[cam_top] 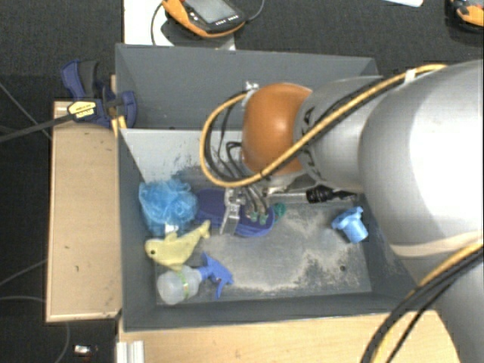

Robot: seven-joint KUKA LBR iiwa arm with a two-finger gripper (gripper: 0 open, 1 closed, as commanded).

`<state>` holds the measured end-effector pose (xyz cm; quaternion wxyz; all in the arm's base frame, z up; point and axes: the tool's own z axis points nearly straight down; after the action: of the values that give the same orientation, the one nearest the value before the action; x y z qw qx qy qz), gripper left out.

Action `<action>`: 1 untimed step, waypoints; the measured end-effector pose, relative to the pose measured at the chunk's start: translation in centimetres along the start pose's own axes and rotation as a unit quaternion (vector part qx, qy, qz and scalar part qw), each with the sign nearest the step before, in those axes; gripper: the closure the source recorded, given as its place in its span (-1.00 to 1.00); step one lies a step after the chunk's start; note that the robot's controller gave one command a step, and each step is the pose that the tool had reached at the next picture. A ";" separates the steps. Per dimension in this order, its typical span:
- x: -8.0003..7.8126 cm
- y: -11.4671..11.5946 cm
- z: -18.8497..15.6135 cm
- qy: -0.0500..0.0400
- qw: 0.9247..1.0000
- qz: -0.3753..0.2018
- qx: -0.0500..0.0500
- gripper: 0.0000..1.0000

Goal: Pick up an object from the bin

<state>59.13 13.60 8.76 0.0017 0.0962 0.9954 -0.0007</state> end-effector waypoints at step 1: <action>-0.1 0.0 -1.8 -0.002 1.000 0.000 -0.001 1.00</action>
Offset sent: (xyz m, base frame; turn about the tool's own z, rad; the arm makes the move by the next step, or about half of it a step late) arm 0.0009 0.0001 0.0712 -0.0003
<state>59.24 13.59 10.58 0.0040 0.0961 0.9954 -0.0002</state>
